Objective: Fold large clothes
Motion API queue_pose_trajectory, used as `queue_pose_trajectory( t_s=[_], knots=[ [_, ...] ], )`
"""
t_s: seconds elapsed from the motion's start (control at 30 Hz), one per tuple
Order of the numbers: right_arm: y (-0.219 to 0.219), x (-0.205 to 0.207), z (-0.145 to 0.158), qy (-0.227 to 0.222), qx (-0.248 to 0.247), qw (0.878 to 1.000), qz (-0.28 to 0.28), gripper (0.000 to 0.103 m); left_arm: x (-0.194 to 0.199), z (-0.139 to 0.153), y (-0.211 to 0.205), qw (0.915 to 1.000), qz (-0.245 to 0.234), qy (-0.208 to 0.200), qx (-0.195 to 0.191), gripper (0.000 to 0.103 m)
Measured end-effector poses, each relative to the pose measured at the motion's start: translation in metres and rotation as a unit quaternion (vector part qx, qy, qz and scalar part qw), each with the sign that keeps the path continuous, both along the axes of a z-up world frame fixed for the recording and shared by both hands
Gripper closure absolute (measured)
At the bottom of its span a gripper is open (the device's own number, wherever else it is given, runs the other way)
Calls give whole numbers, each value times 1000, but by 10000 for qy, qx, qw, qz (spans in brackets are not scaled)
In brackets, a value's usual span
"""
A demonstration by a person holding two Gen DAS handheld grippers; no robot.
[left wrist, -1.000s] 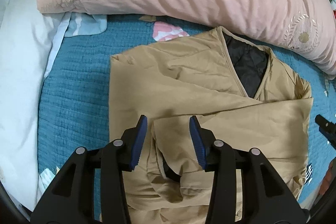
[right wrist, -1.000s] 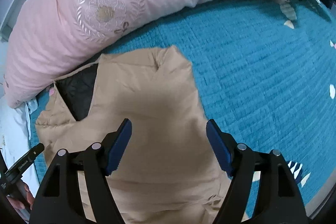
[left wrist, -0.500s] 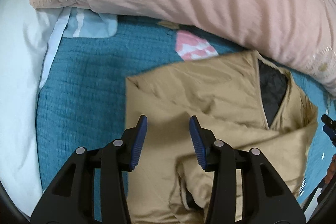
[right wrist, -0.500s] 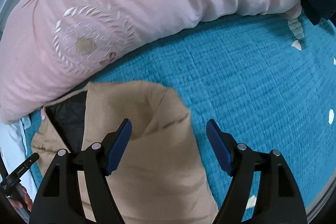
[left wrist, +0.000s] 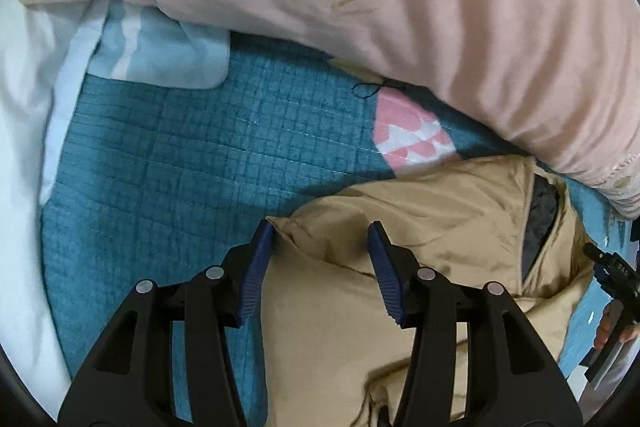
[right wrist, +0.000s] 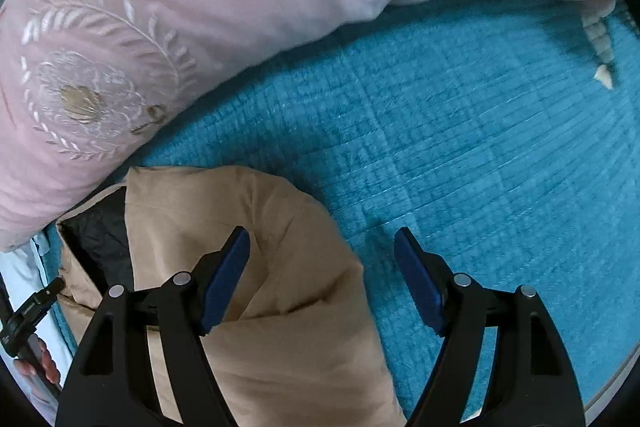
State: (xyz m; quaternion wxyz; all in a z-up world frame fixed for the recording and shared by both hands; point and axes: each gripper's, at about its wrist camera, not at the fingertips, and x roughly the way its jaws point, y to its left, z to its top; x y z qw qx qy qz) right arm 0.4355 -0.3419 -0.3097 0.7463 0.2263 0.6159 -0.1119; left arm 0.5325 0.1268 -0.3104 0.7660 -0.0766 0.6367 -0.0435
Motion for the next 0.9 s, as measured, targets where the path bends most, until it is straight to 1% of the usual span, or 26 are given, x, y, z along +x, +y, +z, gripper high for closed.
queue_pose_trajectory(
  t_s=[0.07, 0.1, 0.13, 0.17, 0.2, 0.23, 0.27, 0.3, 0.33, 0.4, 0.47, 0.53, 0.67, 0.77, 0.9],
  knots=[
    [1, 1, -6, -19, 91, 10000, 17, 32, 3, -5, 1, 10000, 44, -8, 6, 52],
    [2, 1, -8, -47, 116, 9999, 32, 32, 2, -7, 2, 9999, 91, -43, -68, 52],
    [2, 2, -11, -55, 107, 9999, 66, 38, 1, -8, 2, 9999, 105, -90, -98, 54],
    [4, 2, -14, -51, 21, 9999, 153, 49, 0, -9, 1, 9999, 62, -151, -42, 59],
    [4, 2, -16, 7, -101, 9997, 210, 63, -1, -9, 0, 9999, -3, -170, 26, 71],
    [3, 1, -18, 48, -175, 9996, 236, 69, -2, -10, -1, 9998, -68, -203, 58, 75],
    [1, 0, -17, 19, -165, 9996, 241, 72, -4, -8, -2, 9996, -122, -249, 36, 79],
    [-1, -2, -15, -31, -154, 9996, 239, 77, -7, -7, -5, 9995, -139, -268, 36, 82],
    [-4, -3, -12, -78, -127, 9996, 221, 81, -9, -6, -5, 9995, -144, -279, 75, 84],
    [-10, -7, -7, -173, -21, 9998, 108, 84, -11, -4, -7, 9995, -103, -277, 123, 85],
    [-15, -9, -3, -204, 105, 9997, 33, 84, -11, 0, -7, 9995, -53, -279, 103, 85],
    [-16, -12, 4, -230, 98, 9997, 42, 85, -18, 8, -9, 9994, -45, -316, 90, 85],
    [-19, -20, 29, -420, 0, 9989, 197, 85, -30, 31, -3, 9987, -178, -480, 65, 85],
    [-23, -30, 48, -539, 44, 9984, 159, 86, -39, 52, -2, 9983, -134, -560, -37, 86],
    [-25, -54, 81, -742, 4, 9969, 250, 86, -53, 77, 0, 9967, -271, -767, 57, 86]
  ],
)
